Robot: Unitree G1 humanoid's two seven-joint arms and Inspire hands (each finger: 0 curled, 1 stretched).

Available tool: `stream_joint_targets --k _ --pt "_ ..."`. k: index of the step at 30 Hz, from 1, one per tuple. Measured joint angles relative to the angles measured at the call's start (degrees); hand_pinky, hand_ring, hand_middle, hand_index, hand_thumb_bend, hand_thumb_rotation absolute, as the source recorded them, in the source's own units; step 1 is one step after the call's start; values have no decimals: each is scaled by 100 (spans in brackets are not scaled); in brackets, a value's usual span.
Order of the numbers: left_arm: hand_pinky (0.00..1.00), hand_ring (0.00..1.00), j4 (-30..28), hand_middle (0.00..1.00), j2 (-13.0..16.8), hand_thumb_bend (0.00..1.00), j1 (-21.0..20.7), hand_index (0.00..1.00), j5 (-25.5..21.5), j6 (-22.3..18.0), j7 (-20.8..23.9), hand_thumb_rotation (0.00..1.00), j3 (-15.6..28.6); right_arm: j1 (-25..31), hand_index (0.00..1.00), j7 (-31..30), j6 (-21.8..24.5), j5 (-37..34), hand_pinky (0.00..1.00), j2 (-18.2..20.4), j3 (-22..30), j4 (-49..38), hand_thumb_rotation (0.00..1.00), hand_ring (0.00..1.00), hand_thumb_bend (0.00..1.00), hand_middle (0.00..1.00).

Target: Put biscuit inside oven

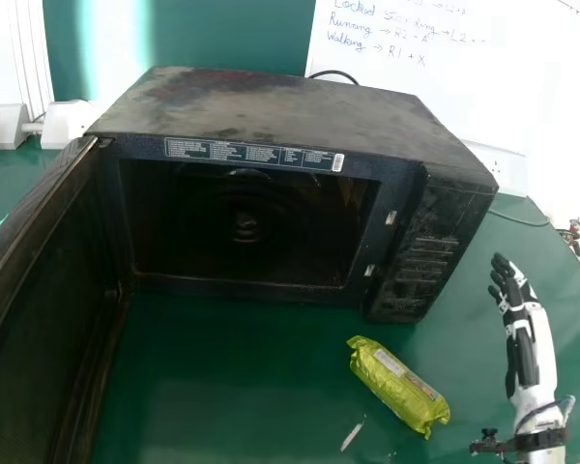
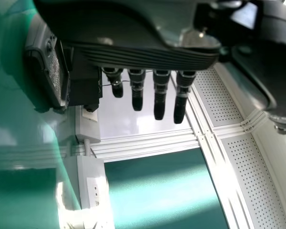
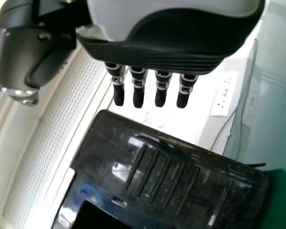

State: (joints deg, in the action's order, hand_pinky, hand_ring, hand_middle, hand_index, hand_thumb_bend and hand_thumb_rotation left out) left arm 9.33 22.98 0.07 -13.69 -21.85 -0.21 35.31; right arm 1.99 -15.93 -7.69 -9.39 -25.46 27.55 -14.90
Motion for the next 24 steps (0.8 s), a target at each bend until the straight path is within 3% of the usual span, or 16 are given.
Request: stream_joint_targets --k 6,11,24 --pt "100 96 -1 91 -8 100 1 87 1 -8 5 100 0 19 96 -22 -14 269 97 -118 -103 -68 90 99 85 99" --pt "100 96 -1 91 -14 100 9 88 11 -46 8 100 0 28 96 -54 -289 606 91 -263 -201 -45 94 97 80 98" --pt "100 96 2 92 -14 100 55 88 117 -174 8 100 -1 39 92 -73 -695 1422 83 -583 -309 112 98 90 80 93"
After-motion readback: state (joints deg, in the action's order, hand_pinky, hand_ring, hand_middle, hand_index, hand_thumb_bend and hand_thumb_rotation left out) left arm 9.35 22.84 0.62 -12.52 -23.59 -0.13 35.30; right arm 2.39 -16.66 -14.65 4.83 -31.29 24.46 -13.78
